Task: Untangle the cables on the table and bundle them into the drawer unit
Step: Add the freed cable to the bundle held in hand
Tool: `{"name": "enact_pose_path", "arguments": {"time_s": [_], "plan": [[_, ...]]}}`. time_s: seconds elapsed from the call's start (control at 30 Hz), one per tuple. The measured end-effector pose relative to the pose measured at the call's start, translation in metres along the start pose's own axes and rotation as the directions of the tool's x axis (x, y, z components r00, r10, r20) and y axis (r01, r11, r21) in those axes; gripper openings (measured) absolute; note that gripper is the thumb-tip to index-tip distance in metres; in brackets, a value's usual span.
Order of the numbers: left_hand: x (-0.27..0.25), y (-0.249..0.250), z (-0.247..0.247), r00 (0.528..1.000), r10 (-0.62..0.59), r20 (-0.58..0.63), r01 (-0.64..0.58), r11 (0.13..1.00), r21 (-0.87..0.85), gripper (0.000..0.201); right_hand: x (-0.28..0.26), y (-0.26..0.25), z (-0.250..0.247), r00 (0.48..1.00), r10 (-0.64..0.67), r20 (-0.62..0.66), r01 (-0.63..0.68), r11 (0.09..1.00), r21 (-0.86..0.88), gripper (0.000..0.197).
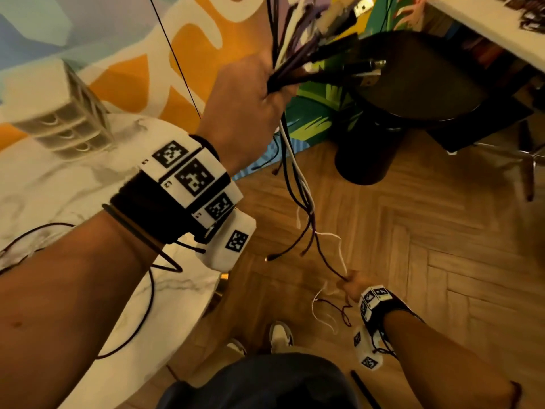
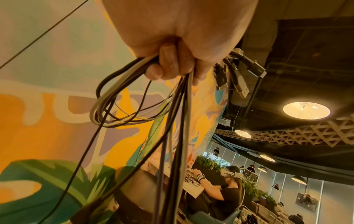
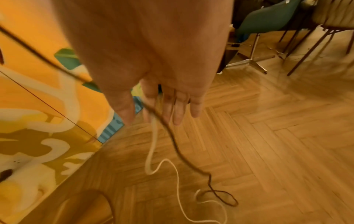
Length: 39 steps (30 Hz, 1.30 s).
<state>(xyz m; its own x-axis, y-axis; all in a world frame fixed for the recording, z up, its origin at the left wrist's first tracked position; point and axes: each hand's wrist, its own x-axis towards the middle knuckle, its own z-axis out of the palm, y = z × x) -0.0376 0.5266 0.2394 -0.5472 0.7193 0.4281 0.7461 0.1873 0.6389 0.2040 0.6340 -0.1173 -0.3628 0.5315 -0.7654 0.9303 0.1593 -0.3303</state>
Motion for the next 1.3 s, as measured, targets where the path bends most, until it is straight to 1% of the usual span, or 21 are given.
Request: {"name": "enact_pose_path", "arguments": {"time_s": [0.1, 0.17, 0.2, 0.27, 0.3, 0.37, 0.43, 0.5, 0.57, 0.6, 0.67, 0.73, 0.83, 0.87, 0.93, 1.0, 1.07, 1.13, 1.2, 1.23, 1.3], "plan": [[-0.014, -0.001, 0.019, 0.998, -0.011, 0.067, 0.014, 0.999, -0.044, 0.009, -0.004, -0.022, -0.013, 0.994, -0.109, 0.011, 0.11, 0.985, -0.136, 0.029], [-0.025, -0.005, 0.035, 0.991, -0.048, 0.121, 0.055, 0.997, -0.055, 0.013, -0.015, -0.049, -0.03, 0.958, -0.238, -0.163, 0.237, 0.971, -0.028, 0.029], [-0.03, -0.009, 0.043, 0.987, -0.077, 0.143, 0.086, 0.995, -0.054, 0.016, -0.024, -0.064, -0.04, 0.911, -0.289, -0.293, 0.33, 0.939, 0.099, 0.027], [-0.04, -0.017, 0.057, 0.98, -0.119, 0.162, 0.13, 0.99, -0.058, 0.02, -0.058, -0.097, -0.064, 0.792, -0.355, -0.497, 0.557, 0.755, 0.346, 0.027], [-0.044, -0.021, 0.063, 0.976, -0.135, 0.172, 0.147, 0.987, -0.062, 0.021, -0.077, -0.114, -0.075, 0.743, -0.405, -0.533, 0.649, 0.632, 0.424, 0.03], [-0.05, -0.025, 0.072, 0.962, -0.168, 0.215, 0.185, 0.981, -0.06, 0.022, -0.118, -0.145, -0.092, 0.652, -0.583, -0.485, 0.75, 0.401, 0.526, 0.039], [-0.055, -0.027, 0.078, 0.937, -0.221, 0.27, 0.24, 0.97, -0.042, 0.022, -0.144, -0.17, -0.096, 0.601, -0.725, -0.336, 0.736, 0.338, 0.587, 0.034], [-0.057, -0.029, 0.08, 0.916, -0.255, 0.309, 0.277, 0.961, -0.028, 0.02, -0.147, -0.183, -0.091, 0.616, -0.751, -0.237, 0.707, 0.396, 0.585, 0.023], [-0.056, -0.033, 0.077, 0.915, -0.27, 0.3, 0.286, 0.958, -0.009, 0.012, -0.134, -0.183, -0.085, 0.645, -0.692, -0.324, 0.75, 0.493, 0.441, 0.022], [-0.054, -0.037, 0.072, 0.914, -0.289, 0.285, 0.301, 0.954, 0.002, 0.01, -0.121, -0.177, -0.084, 0.664, -0.625, -0.411, 0.748, 0.544, 0.381, 0.029], [-0.048, -0.044, 0.056, 0.909, -0.336, 0.246, 0.347, 0.938, 0.001, 0.013, -0.097, -0.16, -0.08, 0.72, -0.41, -0.56, 0.67, 0.622, 0.406, 0.041], [-0.039, -0.048, 0.037, 0.927, -0.334, 0.169, 0.345, 0.938, -0.044, 0.021, -0.073, -0.135, -0.072, 0.775, -0.227, -0.591, 0.543, 0.718, 0.436, 0.046], [-0.027, -0.048, 0.018, 0.945, -0.318, 0.072, 0.326, 0.928, -0.182, 0.039, -0.04, -0.095, -0.057, 0.889, -0.099, -0.446, 0.235, 0.936, 0.263, 0.045], [-0.025, -0.046, 0.015, 0.944, -0.323, 0.066, 0.328, 0.909, -0.256, 0.041, -0.032, -0.085, -0.052, 0.927, -0.053, -0.37, 0.126, 0.976, 0.177, 0.043], [-0.024, -0.041, 0.015, 0.938, -0.337, 0.078, 0.34, 0.857, -0.387, 0.046, -0.026, -0.069, -0.048, 0.98, 0.002, -0.197, 0.009, 0.998, 0.054, 0.039], [-0.029, -0.033, 0.022, 0.925, -0.357, 0.131, 0.374, 0.786, -0.493, 0.05, -0.034, -0.065, -0.048, 0.998, -0.017, -0.061, 0.016, 0.999, -0.029, 0.032], [-0.037, -0.027, 0.037, 0.912, -0.351, 0.212, 0.407, 0.718, -0.565, 0.053, -0.042, -0.073, -0.054, 0.996, -0.093, 0.016, 0.094, 0.991, -0.093, 0.026], [-0.049, -0.024, 0.056, 0.889, -0.355, 0.29, 0.458, 0.674, -0.58, 0.05, -0.046, -0.091, -0.057, 0.965, -0.26, 0.024, 0.261, 0.961, -0.086, 0.06], [-0.062, -0.028, 0.076, 0.864, -0.357, 0.355, 0.503, 0.646, -0.575, 0.046, -0.056, -0.112, -0.058, 0.866, -0.5, -0.035, 0.501, 0.86, 0.097, 0.093], [-0.068, -0.028, 0.083, 0.856, -0.353, 0.378, 0.515, 0.642, -0.568, 0.046, -0.062, -0.121, -0.058, 0.785, -0.614, -0.077, 0.617, 0.767, 0.175, 0.094], [-0.077, -0.029, 0.092, 0.839, -0.35, 0.417, 0.54, 0.631, -0.557, 0.047, -0.085, -0.14, -0.056, 0.698, -0.708, -0.108, 0.706, 0.656, 0.267, 0.066]]}}
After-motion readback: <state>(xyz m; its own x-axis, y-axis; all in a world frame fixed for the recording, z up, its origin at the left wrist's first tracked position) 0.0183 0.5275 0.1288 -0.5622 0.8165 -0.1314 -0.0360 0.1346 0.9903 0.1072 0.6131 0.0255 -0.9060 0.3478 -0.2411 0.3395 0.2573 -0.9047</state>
